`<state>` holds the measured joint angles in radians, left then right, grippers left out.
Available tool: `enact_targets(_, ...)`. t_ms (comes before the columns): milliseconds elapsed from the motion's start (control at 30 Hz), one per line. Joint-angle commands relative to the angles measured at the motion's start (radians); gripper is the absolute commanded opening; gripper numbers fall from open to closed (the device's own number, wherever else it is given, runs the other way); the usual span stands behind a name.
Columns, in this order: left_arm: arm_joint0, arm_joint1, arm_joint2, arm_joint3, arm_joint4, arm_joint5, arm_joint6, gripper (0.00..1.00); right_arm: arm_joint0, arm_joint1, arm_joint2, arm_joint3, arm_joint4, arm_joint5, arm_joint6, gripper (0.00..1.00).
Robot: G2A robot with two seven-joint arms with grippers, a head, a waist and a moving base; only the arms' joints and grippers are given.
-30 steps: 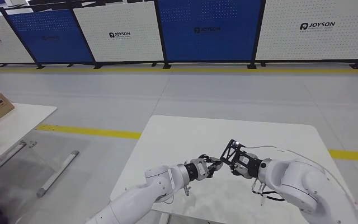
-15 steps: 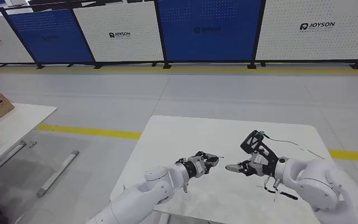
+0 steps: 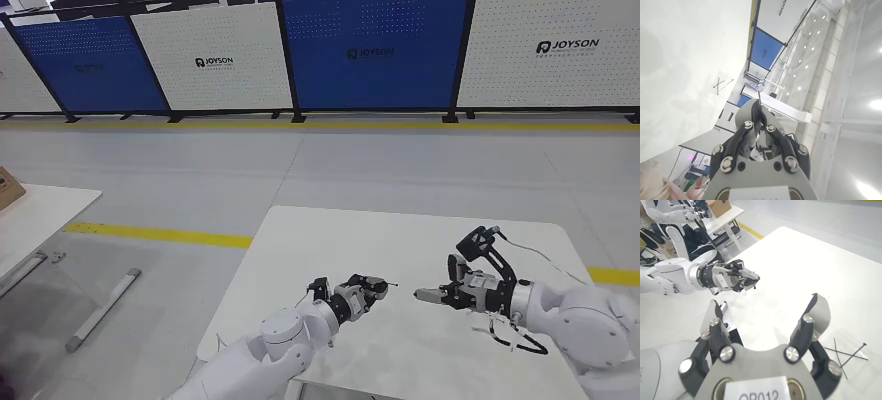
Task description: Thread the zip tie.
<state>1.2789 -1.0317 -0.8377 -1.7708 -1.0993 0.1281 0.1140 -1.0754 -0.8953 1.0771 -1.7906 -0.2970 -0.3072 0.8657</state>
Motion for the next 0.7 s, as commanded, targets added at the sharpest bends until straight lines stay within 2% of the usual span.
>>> enact_targets(0,0.004,-0.002,0.001,0.007,0.052,-0.034,0.007,0.00,0.000,-0.005,-0.003,0.041,0.119,-0.027,0.004,1.00)
enact_targets(200,0.026,-0.008,0.029,0.018,0.270,-0.136,0.006,0.00,0.058,-0.027,-0.047,0.195,0.409,-0.033,0.104,1.00)
enact_targets(300,0.043,-0.010,0.046,0.017,0.381,-0.178,0.002,0.00,0.098,-0.046,-0.085,0.267,0.498,-0.033,0.155,1.00)
enact_targets(367,0.053,-0.012,0.056,0.015,0.430,-0.201,0.002,0.00,0.125,-0.060,-0.117,0.308,0.521,-0.033,0.174,1.00)
enact_targets(433,0.064,-0.017,0.065,0.007,0.455,-0.229,0.001,0.00,0.155,-0.077,-0.157,0.356,0.552,-0.033,0.213,1.00)
enact_targets(467,0.067,-0.019,0.065,0.005,0.447,-0.238,0.000,0.00,0.155,-0.077,-0.157,0.356,0.552,-0.033,0.213,1.00)
enact_targets(667,0.067,-0.019,0.065,0.005,0.447,-0.238,0.000,0.00,0.155,-0.077,-0.157,0.356,0.552,-0.033,0.213,1.00)
